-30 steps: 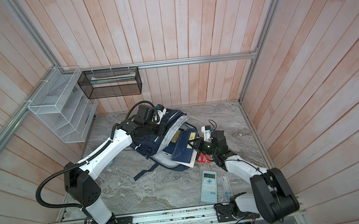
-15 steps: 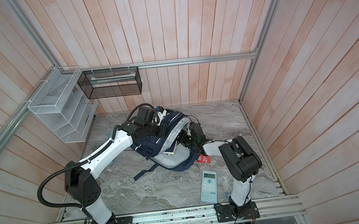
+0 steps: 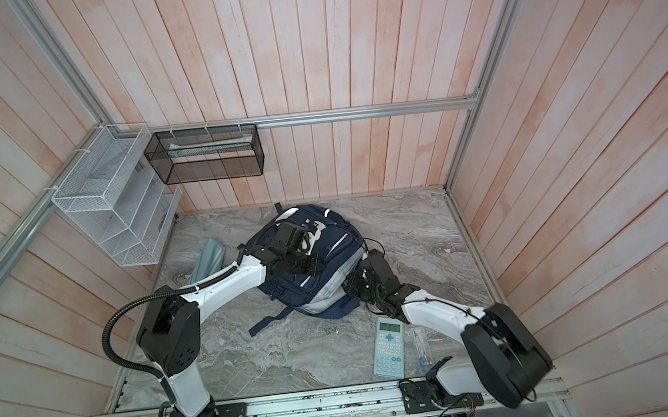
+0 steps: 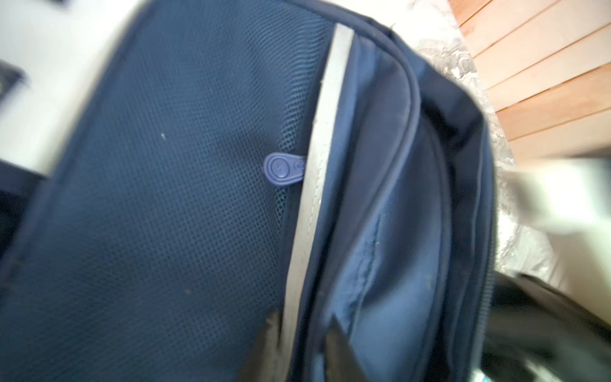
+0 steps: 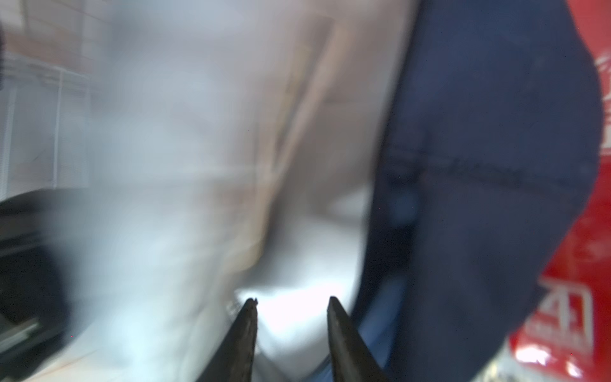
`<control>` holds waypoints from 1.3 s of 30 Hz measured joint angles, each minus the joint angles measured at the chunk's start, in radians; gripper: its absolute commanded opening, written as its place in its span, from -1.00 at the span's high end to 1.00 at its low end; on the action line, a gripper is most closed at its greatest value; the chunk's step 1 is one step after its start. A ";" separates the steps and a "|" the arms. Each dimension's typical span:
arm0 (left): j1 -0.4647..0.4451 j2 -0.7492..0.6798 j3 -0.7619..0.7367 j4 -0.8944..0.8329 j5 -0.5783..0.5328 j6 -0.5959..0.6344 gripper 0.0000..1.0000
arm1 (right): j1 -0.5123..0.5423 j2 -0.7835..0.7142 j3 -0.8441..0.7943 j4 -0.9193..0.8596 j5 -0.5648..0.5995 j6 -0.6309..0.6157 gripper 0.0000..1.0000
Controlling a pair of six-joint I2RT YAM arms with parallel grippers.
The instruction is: Pack the student bag
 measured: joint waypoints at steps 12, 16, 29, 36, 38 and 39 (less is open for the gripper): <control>0.245 -0.561 -0.455 0.225 0.049 -0.291 -0.56 | 0.402 -0.007 0.034 -0.188 0.226 -0.026 -0.15; 0.369 -0.603 -0.631 0.315 0.085 -0.375 -0.54 | 0.404 0.158 0.107 -0.141 0.235 -0.056 -0.14; 0.425 -0.254 -0.737 0.521 0.059 -0.447 0.57 | 0.280 0.294 0.173 -0.084 0.213 -0.192 -0.06; 0.391 -0.272 -0.709 0.537 0.052 -0.475 1.00 | 0.511 0.249 0.169 -0.034 0.262 -0.316 -0.09; 0.374 -0.309 -0.709 0.524 0.052 -0.489 1.00 | 0.568 0.269 0.195 -0.034 0.267 -0.333 -0.09; 0.366 -0.331 -0.709 0.520 0.055 -0.496 1.00 | 0.577 0.300 0.229 -0.044 0.279 -0.341 -0.09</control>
